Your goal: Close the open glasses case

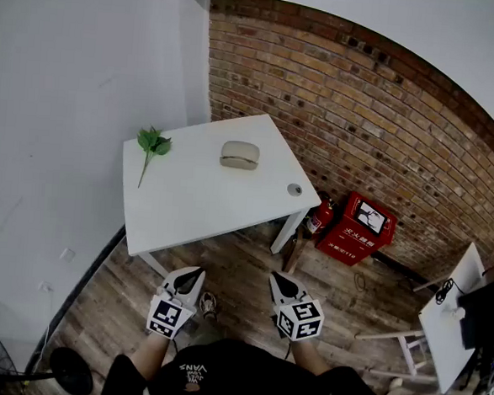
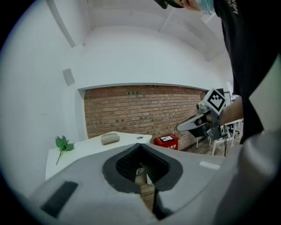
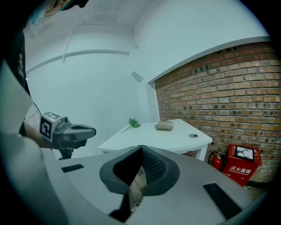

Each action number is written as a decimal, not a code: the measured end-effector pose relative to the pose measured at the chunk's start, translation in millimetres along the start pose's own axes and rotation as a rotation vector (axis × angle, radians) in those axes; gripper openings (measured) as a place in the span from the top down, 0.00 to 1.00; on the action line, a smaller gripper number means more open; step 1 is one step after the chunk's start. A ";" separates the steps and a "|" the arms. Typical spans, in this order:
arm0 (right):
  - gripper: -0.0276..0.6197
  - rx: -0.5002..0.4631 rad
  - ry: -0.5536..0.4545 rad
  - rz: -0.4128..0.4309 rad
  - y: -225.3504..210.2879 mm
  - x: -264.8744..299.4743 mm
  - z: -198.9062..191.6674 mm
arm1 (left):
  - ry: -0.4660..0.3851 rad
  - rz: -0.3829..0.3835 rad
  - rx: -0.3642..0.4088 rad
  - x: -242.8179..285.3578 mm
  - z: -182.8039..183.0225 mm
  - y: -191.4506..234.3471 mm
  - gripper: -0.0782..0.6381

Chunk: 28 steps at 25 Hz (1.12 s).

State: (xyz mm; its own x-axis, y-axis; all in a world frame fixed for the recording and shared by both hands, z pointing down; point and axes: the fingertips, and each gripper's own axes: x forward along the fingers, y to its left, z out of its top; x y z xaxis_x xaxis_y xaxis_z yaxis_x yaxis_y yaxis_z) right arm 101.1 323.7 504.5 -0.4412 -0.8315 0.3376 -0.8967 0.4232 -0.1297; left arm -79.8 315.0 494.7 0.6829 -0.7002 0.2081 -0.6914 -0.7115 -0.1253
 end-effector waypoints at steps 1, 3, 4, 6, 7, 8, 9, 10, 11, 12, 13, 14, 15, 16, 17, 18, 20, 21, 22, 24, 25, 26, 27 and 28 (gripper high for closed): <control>0.96 0.002 0.000 -0.001 -0.2 2.2 0.4 | 0.002 -0.001 -0.001 1.0 -0.3 2.1 0.89; 0.96 0.004 0.002 -0.003 -1.3 6.5 1.5 | 0.005 -0.001 -0.004 3.7 -0.8 6.2 0.89; 0.96 0.004 0.003 -0.003 -2.3 8.6 2.0 | 0.005 0.000 -0.007 5.7 -0.9 8.1 0.89; 0.96 0.008 0.003 0.012 -3.1 13.3 3.4 | -0.004 -0.002 -0.017 10.1 -0.1 11.4 0.89; 0.96 0.015 -0.003 0.025 -2.7 15.8 5.0 | -0.014 -0.008 -0.025 12.6 1.1 12.5 0.89; 0.96 0.025 -0.016 0.036 -2.8 18.3 7.6 | -0.025 -0.019 -0.036 15.6 2.6 13.4 0.89; 0.95 0.033 -0.032 0.037 -4.3 20.8 11.0 | -0.034 -0.032 -0.045 19.2 4.0 14.3 0.89; 0.95 0.036 -0.045 0.030 -7.1 23.5 14.3 | -0.039 -0.046 -0.053 23.5 5.1 15.1 0.89; 0.95 0.037 -0.054 0.022 -10.2 26.7 17.2 | -0.039 -0.061 -0.059 28.5 5.9 15.7 0.83; 0.94 0.038 -0.060 0.017 -13.2 30.3 20.2 | -0.039 -0.076 -0.065 34.1 6.9 16.6 0.71; 0.90 0.041 -0.067 0.016 -15.9 34.4 23.4 | -0.039 -0.088 -0.070 39.9 8.3 18.0 0.62; 0.82 0.045 -0.072 0.015 -18.6 38.9 26.8 | -0.039 -0.096 -0.074 45.5 10.1 20.4 0.58; 0.75 0.047 -0.076 0.013 -21.4 43.8 30.1 | -0.040 -0.099 -0.077 50.8 12.0 23.8 0.56; 0.70 0.048 -0.077 0.008 -24.3 49.0 33.2 | -0.041 -0.100 -0.080 55.6 13.5 28.0 0.53; 0.67 0.048 -0.078 0.002 -27.6 54.3 35.8 | -0.043 -0.100 -0.083 60.2 14.7 32.9 0.52; 0.65 0.051 -0.079 -0.004 -31.1 60.0 38.2 | -0.046 -0.101 -0.084 64.9 15.6 38.3 0.51; 0.63 0.060 -0.081 -0.017 -38.9 72.3 43.3 | -0.052 -0.104 -0.083 74.3 17.0 50.4 0.49; 0.62 0.064 -0.081 -0.024 -42.9 78.8 46.0 | -0.052 -0.105 -0.084 79.0 17.4 56.7 0.48; 0.61 0.066 -0.081 -0.030 -46.6 85.7 49.1 | -0.052 -0.107 -0.086 83.5 17.7 63.3 0.48; 0.60 0.069 -0.083 -0.039 -52.4 100.9 56.7 | -0.048 -0.110 -0.086 92.0 17.7 77.9 0.48; 0.60 0.070 -0.085 -0.041 -54.6 108.9 61.0 | -0.046 -0.113 -0.086 96.3 17.6 85.8 0.47; 0.60 0.071 -0.086 -0.043 -56.6 117.0 65.6 | -0.045 -0.116 -0.087 100.8 17.9 94.1 0.47; 0.60 0.072 -0.088 -0.047 -58.3 125.0 70.2 | -0.045 -0.120 -0.087 105.6 18.6 102.6 0.47; 0.60 0.074 -0.091 -0.050 -59.9 132.6 74.6 | -0.045 -0.124 -0.086 110.5 19.6 110.9 0.47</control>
State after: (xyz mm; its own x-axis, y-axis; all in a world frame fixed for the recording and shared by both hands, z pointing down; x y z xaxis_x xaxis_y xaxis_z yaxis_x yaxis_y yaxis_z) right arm 93.7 161.2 487.5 -0.3938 -0.8817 0.2597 -0.9165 0.3550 -0.1844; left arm -76.4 157.6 484.8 0.7728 -0.6106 0.1731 -0.6176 -0.7863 -0.0171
